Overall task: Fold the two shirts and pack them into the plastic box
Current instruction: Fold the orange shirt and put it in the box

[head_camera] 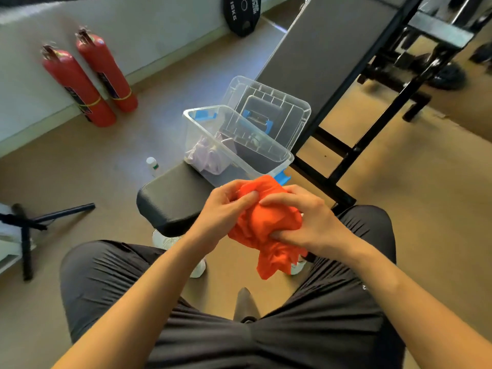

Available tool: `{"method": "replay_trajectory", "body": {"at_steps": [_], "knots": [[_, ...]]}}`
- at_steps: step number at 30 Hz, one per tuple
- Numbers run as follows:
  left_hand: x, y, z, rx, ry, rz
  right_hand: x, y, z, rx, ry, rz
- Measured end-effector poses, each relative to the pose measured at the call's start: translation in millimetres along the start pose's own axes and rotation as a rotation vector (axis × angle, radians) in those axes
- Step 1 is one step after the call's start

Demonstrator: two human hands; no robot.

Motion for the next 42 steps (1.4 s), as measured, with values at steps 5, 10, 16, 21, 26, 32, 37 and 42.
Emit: {"method": "replay_trajectory", "body": {"at_steps": [5, 10, 16, 21, 26, 32, 37, 42], "knots": [[51, 14, -38, 0.336, 0.151, 0.255, 51, 7, -33, 0.036, 0.23, 0.033], [100, 6, -76, 1.018, 0.198, 0.464, 118, 20, -63, -0.018, 0.439, 0.074], [116, -10, -95, 1.251, 0.214, 0.611, 194, 35, -47, -0.101, 0.379, 0.16], [101, -23, -106, 1.1, 0.312, 0.745, 225, 40, 10, -0.119, 0.226, 0.243], [82, -30, -113, 1.062, 0.388, 0.794, 221, 41, 53, -0.22, 0.082, 0.337], [76, -40, -112, 1.09, 0.471, 0.843, 206, 42, 54, -0.407, -0.165, 0.553], [72, -40, -107, 1.037, 0.337, 0.785, 197, 39, 47, -0.79, -0.352, 0.513], [66, -43, -109, 0.976, 0.327, 0.749, 214, 16, 40, -0.913, -0.223, 0.264]]}}
Point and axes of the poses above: each hand's wrist, its own x-axis towards the middle knuckle, its own z-axis out of the palm, y = z × x, the point moved 2 cm from there along x, towards the middle knuckle, and after that the axes turned 2 degrees about -x, right-handed, at the moved point
